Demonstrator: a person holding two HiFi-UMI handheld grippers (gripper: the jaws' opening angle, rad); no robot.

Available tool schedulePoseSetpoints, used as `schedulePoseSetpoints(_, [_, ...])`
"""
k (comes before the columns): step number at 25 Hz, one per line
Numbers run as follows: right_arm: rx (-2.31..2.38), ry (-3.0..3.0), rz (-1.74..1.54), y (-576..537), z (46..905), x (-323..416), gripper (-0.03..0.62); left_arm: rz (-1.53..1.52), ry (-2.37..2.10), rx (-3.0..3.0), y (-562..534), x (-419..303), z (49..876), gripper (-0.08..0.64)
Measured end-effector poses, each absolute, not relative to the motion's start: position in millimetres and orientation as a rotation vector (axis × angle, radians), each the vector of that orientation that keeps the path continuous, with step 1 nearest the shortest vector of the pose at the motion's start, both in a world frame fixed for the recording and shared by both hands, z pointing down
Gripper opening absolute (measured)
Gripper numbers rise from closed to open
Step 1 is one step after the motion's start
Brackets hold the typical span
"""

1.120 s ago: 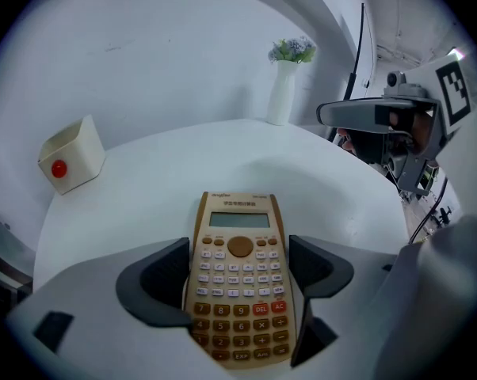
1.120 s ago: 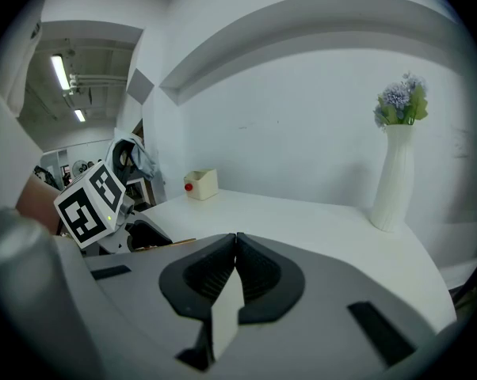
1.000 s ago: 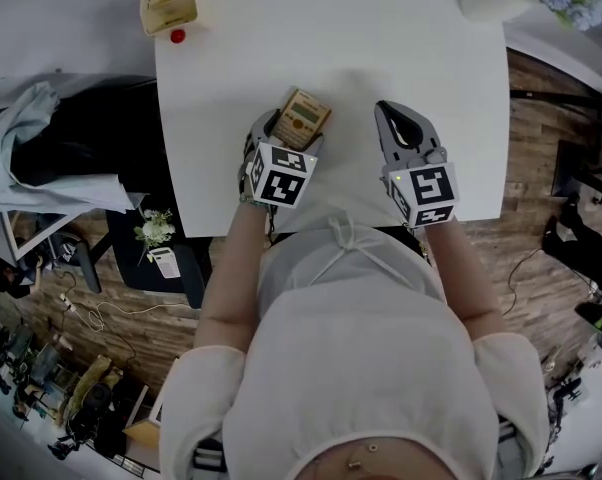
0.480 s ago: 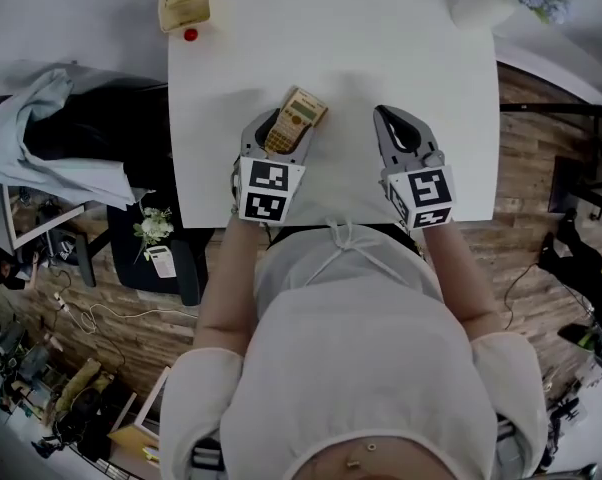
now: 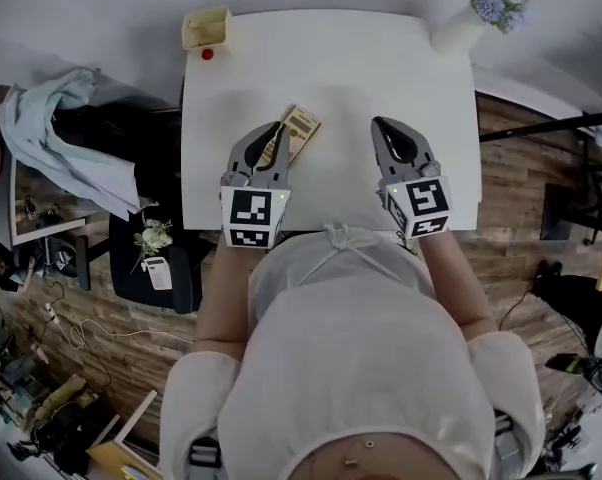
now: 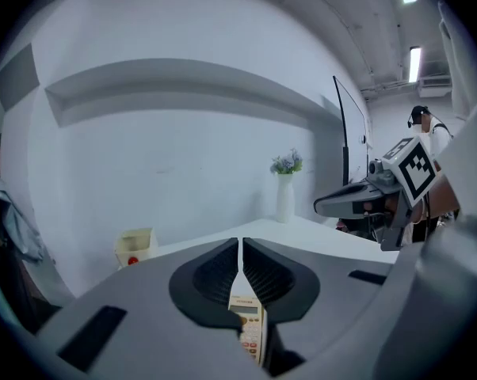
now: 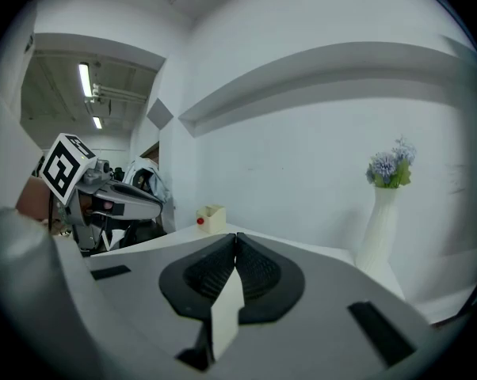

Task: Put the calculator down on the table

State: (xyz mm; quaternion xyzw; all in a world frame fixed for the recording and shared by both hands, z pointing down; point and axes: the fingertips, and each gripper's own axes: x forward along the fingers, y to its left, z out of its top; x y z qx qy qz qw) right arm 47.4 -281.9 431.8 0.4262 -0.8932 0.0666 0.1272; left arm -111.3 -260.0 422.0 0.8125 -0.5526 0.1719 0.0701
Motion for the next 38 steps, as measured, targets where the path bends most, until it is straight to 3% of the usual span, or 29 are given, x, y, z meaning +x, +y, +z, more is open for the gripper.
schedulePoseSetpoints(15, [1.283, -2.801, -0.009, -263, 328, 65, 0.005, 0.121, -1.801, 2.677, -234, -110, 281, 0.018])
schedulePoseSetpoints(38, [1.326, -2.758, -0.012, -269, 333, 85, 0.002, 0.116, -1.757, 2.666, -239, -97, 288, 0.018])
